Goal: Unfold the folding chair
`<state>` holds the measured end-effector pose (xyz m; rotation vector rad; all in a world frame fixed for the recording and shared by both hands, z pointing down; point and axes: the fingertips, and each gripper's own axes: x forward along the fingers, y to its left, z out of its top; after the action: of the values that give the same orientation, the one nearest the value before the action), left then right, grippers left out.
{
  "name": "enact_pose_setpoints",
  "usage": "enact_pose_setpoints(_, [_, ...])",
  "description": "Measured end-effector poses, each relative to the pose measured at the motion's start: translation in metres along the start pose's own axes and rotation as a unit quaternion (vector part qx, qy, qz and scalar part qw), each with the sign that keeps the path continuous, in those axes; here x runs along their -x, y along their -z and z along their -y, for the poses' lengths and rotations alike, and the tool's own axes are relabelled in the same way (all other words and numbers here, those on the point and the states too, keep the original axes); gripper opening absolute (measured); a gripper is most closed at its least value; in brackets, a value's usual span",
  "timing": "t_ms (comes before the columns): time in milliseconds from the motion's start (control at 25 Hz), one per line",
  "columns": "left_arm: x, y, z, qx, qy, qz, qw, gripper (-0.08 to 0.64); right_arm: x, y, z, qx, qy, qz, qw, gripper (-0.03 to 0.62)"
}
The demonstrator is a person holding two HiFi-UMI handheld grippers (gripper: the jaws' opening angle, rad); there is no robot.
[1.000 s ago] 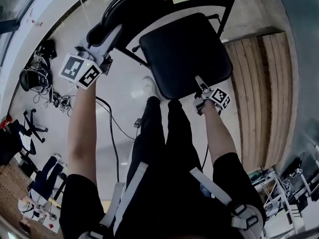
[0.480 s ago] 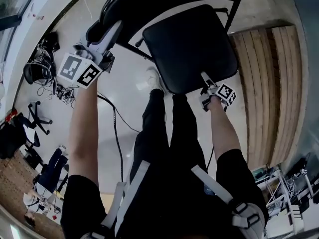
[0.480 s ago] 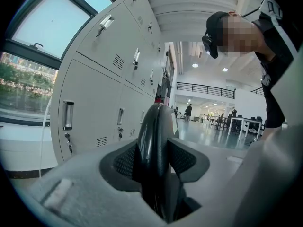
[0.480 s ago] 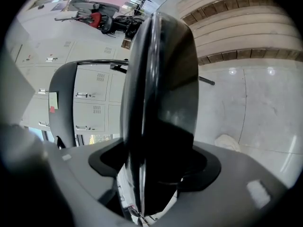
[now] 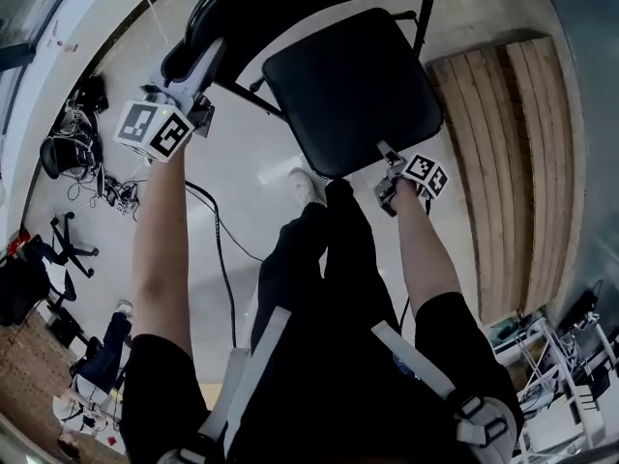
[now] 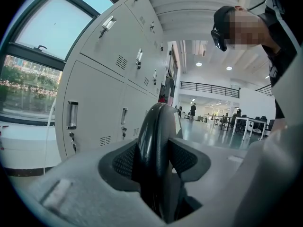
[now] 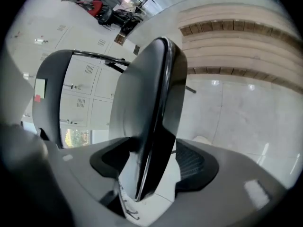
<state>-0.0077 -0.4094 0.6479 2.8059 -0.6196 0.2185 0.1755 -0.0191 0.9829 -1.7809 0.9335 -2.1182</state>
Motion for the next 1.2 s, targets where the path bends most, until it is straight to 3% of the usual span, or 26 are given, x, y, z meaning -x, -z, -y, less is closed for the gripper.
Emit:
enact_pose_setpoints(80, [-0.001,0.001,-0.001,0.001,0.000,-0.001,1.0000,0.193,0.021,-0.004,-0.002,0.065,0.057,0.032,0.996,0.253])
enact_pose_setpoints(120, [-0.002,0.001,-0.001,0.002,0.000,-0.001,1.0000,0.192,0.034,-0.008,-0.009,0.124,0.088,0.056,0.987,0.157])
enact_pose_setpoints(160, [-0.001,0.002,-0.001,0.003,0.001,-0.001,1.0000,0.192,0.044,-0.010,-0.022,0.199,0.111,0.078,0.970,0.059])
enact_pose_setpoints(200, [-0.001,0.002,-0.001,0.003,0.001,0.000,1.0000,0.192,0.048,-0.010,-0.039,0.278,0.119,0.091,0.949,0.010])
enact_pose_setpoints(280, [-0.002,0.002,-0.002,0.004,0.001,0.004,1.0000,0.192,0.035,-0.003,-0.075,0.393,0.095,0.081,0.911,0.009])
enact_pose_setpoints(320, [-0.003,0.002,-0.003,0.004,0.001,0.005,1.0000,0.192,0.024,0.001,-0.086,0.420,0.083,0.068,0.901,0.015])
enact_pose_setpoints(400, [-0.005,0.002,-0.005,0.004,0.001,0.009,1.0000,0.192,0.004,0.007,-0.091,0.436,0.082,0.039,0.895,0.017])
enact_pose_setpoints(480, [-0.006,0.003,-0.006,0.004,0.001,0.012,0.9999,0.193,-0.009,0.011,-0.079,0.430,0.113,0.000,0.896,0.017])
enact_pose_setpoints(600, [-0.005,0.004,-0.006,0.008,0.002,0.018,0.9998,0.193,-0.013,0.014,-0.054,0.440,0.166,-0.043,0.881,0.005])
enact_pose_setpoints(800, [-0.007,0.009,-0.014,0.014,0.000,0.020,0.9997,0.196,-0.025,0.022,-0.043,0.449,0.143,-0.055,0.880,0.005])
enact_pose_setpoints(1040, [-0.016,0.021,-0.027,0.029,-0.006,0.011,0.9995,0.201,-0.036,0.029,-0.024,0.463,0.159,-0.076,0.869,0.005])
enact_pose_setpoints(1200, [-0.017,0.024,-0.035,0.032,-0.010,0.024,0.9992,0.202,-0.040,0.030,-0.021,0.458,0.161,-0.077,0.871,0.005])
